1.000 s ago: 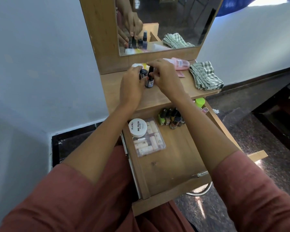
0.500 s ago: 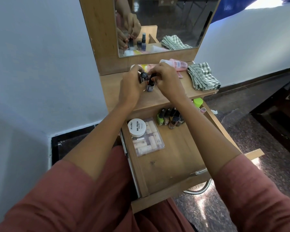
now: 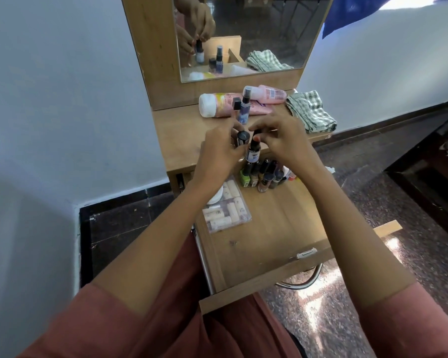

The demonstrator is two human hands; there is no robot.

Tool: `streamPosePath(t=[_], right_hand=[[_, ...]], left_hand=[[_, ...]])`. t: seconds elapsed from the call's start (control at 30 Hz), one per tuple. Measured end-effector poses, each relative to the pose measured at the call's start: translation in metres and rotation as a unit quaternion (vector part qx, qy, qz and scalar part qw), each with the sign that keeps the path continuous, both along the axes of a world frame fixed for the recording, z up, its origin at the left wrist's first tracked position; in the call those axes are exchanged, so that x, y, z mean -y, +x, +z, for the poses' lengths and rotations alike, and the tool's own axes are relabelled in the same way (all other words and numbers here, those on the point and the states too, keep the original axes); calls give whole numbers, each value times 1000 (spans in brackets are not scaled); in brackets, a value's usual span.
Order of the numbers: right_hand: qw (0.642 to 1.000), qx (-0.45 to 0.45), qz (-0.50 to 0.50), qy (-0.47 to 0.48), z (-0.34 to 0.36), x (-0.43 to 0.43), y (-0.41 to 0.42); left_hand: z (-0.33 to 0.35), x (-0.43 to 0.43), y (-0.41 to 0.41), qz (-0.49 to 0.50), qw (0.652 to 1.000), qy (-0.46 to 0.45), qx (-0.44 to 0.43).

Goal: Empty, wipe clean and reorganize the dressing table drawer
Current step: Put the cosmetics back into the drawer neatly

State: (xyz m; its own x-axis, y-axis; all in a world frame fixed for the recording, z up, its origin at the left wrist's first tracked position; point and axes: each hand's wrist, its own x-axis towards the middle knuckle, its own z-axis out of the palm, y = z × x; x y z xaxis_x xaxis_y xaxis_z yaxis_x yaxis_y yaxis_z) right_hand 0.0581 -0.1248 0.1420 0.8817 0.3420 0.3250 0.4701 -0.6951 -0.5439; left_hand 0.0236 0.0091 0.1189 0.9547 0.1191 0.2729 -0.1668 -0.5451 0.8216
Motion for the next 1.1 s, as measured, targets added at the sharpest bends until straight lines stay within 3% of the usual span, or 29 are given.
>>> streamPosePath(t=[0.6,1.1], right_hand=[[992,-117,-32,-44,-67,29,-13],[985,-124,0,-118,-94,28,-6]], left_hand=[[-75,35,-4,-29,992,9,-123],[-100,41,-5,-4,990,62,-130]])
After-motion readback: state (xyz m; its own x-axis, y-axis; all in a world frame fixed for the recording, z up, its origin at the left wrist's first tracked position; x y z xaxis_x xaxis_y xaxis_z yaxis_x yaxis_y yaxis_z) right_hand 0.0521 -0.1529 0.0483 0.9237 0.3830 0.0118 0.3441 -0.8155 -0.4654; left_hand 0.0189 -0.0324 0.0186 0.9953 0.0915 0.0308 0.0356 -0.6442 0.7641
